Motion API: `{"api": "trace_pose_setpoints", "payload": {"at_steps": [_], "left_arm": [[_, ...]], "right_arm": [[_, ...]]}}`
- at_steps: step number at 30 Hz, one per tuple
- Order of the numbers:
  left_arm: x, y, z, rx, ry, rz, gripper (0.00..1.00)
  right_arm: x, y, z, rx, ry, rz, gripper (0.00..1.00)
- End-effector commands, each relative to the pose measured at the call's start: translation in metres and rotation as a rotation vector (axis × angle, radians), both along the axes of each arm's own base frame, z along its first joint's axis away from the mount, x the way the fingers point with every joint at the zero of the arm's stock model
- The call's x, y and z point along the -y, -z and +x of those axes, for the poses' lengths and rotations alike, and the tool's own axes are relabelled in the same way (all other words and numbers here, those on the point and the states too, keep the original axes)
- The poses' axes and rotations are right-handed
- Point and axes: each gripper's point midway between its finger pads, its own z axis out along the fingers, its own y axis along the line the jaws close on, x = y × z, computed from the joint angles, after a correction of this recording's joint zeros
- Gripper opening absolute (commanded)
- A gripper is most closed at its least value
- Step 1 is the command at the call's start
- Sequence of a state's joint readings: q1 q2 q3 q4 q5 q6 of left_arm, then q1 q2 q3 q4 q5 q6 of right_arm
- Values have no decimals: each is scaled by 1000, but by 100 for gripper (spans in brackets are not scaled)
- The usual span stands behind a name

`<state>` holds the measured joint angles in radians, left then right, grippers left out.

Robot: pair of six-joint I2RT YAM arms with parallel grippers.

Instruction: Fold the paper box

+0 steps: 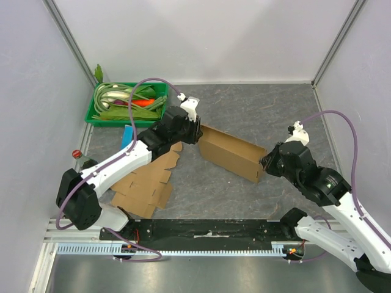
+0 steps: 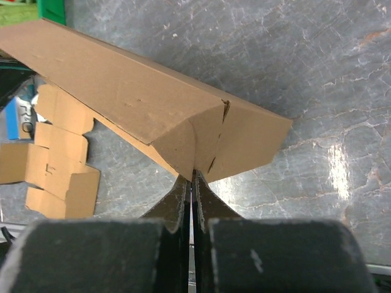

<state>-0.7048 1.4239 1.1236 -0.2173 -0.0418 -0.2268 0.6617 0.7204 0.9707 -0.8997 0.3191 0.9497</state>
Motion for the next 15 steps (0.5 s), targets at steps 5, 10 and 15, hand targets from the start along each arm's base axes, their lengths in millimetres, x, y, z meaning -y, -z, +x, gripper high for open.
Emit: {"api": "trace_pose_setpoints", "payload": {"at_steps": [5, 10, 15], "left_arm": [[-8, -59, -30, 20, 27, -87, 49], [-24, -90, -50, 74, 17, -164, 50], [17, -97, -88, 42, 249, -360, 29]], "right_arm": [[4, 17, -2, -30, -27, -73, 0], [5, 24, -1, -34, -50, -116, 0], [4, 25, 1, -32, -68, -141, 4]]}}
